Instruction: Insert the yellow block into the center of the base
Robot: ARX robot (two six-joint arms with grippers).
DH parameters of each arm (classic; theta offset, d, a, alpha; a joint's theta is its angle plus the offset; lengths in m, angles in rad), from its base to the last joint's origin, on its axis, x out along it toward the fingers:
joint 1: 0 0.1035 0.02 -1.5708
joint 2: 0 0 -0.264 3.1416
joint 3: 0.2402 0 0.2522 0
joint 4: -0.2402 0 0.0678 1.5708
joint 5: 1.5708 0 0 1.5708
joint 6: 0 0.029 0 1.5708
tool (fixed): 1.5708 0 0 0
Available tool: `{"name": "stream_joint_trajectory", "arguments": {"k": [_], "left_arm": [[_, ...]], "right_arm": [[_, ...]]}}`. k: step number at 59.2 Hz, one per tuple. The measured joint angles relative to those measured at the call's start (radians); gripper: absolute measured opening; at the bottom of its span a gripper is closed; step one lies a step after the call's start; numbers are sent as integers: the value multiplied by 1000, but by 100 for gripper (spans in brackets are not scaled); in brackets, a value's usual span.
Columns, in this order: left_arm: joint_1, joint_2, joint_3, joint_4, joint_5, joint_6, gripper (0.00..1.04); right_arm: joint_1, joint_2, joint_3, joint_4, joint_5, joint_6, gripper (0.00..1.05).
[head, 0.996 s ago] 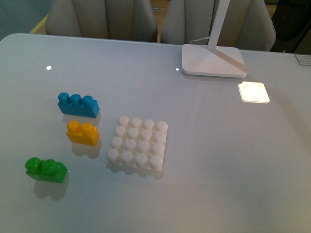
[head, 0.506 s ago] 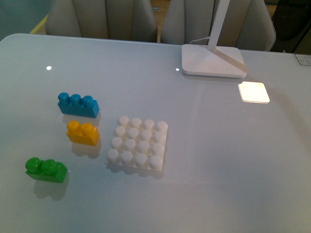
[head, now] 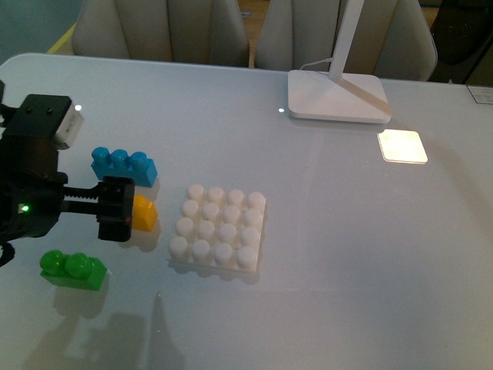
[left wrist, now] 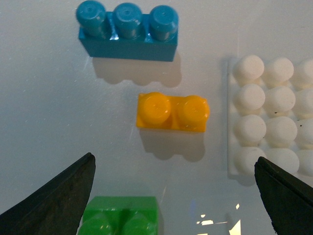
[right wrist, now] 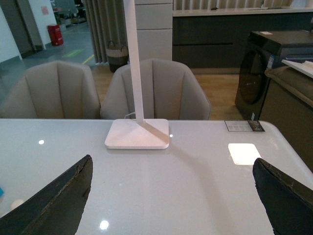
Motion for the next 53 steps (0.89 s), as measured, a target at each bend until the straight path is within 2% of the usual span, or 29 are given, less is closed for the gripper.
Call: {"name": "stream_joint_trajectory", "arguments": {"k": [20, 53], "left_arm": [[-21, 134, 206, -93, 11, 64, 97], [3, 257, 301, -148, 17, 121, 97]], "right_arm": [[0, 0, 0, 0, 0, 0, 96], [0, 0, 0, 0, 0, 0, 96]]}}
